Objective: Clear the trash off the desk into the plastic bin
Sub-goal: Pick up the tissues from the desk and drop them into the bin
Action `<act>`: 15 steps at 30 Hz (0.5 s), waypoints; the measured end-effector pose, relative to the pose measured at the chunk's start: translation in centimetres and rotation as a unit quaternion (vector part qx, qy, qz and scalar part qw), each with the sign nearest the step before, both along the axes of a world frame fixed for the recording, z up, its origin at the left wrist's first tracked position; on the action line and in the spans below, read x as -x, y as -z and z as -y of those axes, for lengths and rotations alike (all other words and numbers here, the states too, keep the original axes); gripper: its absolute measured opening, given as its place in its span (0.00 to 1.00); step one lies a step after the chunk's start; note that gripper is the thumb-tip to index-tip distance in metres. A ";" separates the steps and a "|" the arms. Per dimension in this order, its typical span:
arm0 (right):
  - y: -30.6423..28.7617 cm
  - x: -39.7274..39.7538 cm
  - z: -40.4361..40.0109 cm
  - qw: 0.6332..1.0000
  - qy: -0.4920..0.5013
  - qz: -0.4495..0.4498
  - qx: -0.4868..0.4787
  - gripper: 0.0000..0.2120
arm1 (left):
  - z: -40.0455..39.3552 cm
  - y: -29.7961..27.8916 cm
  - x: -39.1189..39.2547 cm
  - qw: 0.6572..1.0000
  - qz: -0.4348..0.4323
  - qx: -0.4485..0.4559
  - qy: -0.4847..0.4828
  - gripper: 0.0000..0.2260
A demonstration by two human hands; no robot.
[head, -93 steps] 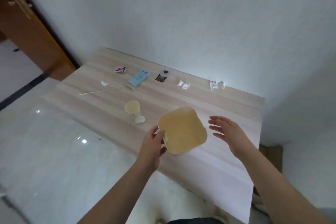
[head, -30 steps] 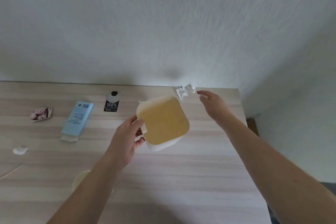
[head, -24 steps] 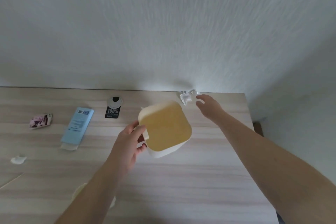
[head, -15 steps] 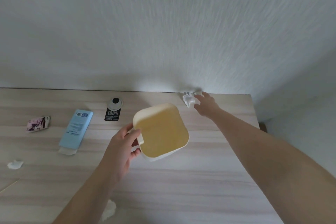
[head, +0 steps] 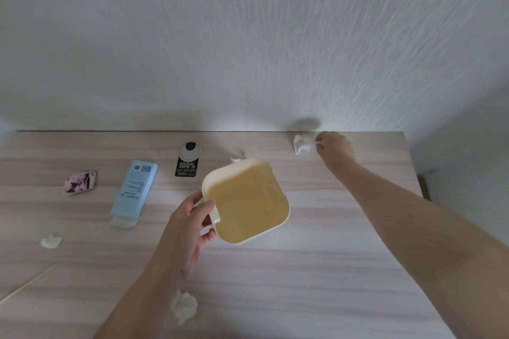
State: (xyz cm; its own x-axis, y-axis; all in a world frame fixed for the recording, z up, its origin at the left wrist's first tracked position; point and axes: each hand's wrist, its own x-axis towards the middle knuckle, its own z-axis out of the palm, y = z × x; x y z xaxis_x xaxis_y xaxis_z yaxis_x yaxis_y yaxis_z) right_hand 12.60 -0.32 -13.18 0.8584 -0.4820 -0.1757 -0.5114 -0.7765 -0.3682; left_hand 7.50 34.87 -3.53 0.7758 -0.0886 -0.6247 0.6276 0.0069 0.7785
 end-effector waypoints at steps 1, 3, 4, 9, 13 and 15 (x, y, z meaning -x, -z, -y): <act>-0.9 0.5 -0.4 0.999 0.004 0.033 -0.009 0.12 | 0.1 0.1 0.0 1.000 -0.001 0.000 0.001 0.12; -3.1 1.6 -1.9 0.992 0.000 0.112 -0.053 0.09 | 0.3 0.0 0.0 1.000 0.002 -0.002 0.006 0.13; -4.5 2.4 -3.0 0.984 -0.012 0.154 -0.085 0.07 | 0.5 0.1 0.0 1.000 0.006 -0.004 0.009 0.13; -10.6 7.3 -9.1 0.923 -0.181 0.260 -0.221 0.07 | 1.5 0.5 0.3 0.999 0.023 -0.010 0.024 0.13; -11.9 9.0 -10.9 0.916 -0.314 0.163 -0.190 0.10 | 2.2 0.5 0.4 1.000 0.015 -0.002 0.027 0.12; -11.7 8.8 -10.9 0.913 -0.341 0.140 -0.173 0.14 | 2.3 0.5 0.3 1.000 0.014 -0.002 0.027 0.12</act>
